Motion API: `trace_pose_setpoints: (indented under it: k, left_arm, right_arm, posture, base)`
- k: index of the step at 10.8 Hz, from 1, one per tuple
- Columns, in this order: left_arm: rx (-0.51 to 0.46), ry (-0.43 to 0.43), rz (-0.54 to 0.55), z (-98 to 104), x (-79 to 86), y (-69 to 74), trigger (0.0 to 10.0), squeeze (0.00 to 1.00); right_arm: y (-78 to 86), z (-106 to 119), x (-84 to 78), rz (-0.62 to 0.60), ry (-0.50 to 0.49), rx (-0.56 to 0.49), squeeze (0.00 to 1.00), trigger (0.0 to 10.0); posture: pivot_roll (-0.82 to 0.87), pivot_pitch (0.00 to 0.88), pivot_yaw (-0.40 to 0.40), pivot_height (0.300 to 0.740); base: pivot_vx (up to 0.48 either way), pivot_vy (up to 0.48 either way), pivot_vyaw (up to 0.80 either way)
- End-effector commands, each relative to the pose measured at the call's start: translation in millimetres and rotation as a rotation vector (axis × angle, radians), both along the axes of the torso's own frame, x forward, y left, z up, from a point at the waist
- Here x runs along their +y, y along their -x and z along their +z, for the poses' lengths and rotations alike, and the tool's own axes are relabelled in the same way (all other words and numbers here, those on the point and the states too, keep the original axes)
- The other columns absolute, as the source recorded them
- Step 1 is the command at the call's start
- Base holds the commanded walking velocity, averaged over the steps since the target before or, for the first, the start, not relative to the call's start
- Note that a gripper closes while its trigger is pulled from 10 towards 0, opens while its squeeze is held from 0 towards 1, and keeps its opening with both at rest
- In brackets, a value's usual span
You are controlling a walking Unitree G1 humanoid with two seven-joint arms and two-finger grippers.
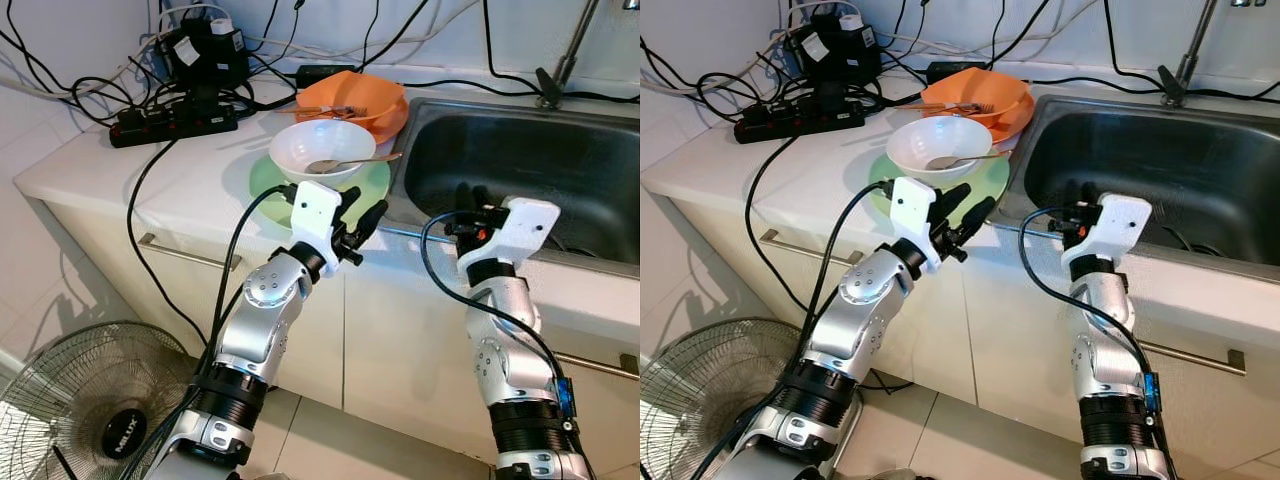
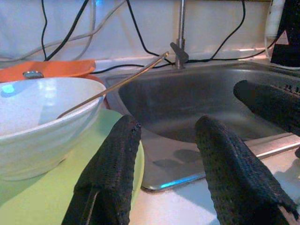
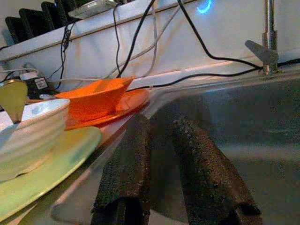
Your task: Kitchen organization
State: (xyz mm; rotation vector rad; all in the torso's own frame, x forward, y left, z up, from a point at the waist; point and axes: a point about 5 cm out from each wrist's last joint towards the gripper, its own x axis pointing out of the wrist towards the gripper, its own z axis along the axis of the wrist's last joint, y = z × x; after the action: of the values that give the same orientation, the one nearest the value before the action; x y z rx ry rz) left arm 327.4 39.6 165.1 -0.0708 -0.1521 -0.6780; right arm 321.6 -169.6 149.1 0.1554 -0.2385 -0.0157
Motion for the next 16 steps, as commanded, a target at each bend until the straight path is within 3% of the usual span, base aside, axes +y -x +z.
trace_pose_setpoints:
  k: [1, 4, 5, 8, 9, 13, 16]
  left_arm:
    - [-0.005, -0.016, 0.0, 0.3, 0.9, 1.1, 10.0, 0.0]
    - [0.019, -0.068, -0.073, 9.8, -7.3, 0.5, 10.0, 0.0]
    - [0.044, -0.124, -0.116, 15.3, -9.7, 0.6, 10.0, 0.0]
    - [0.104, -0.222, -0.105, 34.8, -5.7, -2.5, 10.0, 0.0]
    - [0.17, -0.218, -0.104, 37.3, -3.1, -4.4, 10.0, 0.0]
    - [0.357, -0.272, -0.128, 24.6, 3.8, -0.3, 10.0, 0.0]
    - [0.351, -0.279, -0.119, 27.3, 4.5, -0.3, 10.0, 0.0]
  right_arm:
    - [-2.6, 2.5, 3.3, 0.007, 0.016, -0.002, 0.0, 10.0]
    - [-5.7, 7.5, 3.0, 0.001, 0.018, -0.014, 0.0, 10.0]
    - [-6.7, 7.9, 3.3, 0.002, 0.017, -0.012, 0.0, 10.0]
    - [-9.5, 10.4, 3.3, -0.001, 0.018, -0.014, 0.0, 10.0]
    - [-9.7, 10.0, 3.1, -0.003, 0.017, -0.012, 0.0, 10.0]
    - [-10.8, 9.1, 3.8, -0.007, 0.01, -0.007, 0.0, 10.0]
    - [-11.5, 8.1, 4.2, -0.007, 0.011, -0.002, 0.0, 10.0]
  posture:
    - [0.01, 0.0, 0.077, 0.74]
    - [0.02, 0.0, 0.071, 0.74]
    - [0.03, 0.0, 0.069, 0.74]
    - [0.03, 0.0, 0.071, 0.74]
    - [0.03, 0.0, 0.072, 0.74]
    - [0.04, 0.0, 0.077, 0.74]
    - [0.04, 0.0, 0.078, 0.74]
  base:
    - [0.0, 0.0, 0.0]
    - [0.0, 0.0, 0.0]
    - [0.0, 0.0, 0.0]
    - [0.0, 0.0, 0.0]
    - [0.0, 0.0, 0.0]
    - [0.0, 0.0, 0.0]
    - [0.0, 0.0, 0.0]
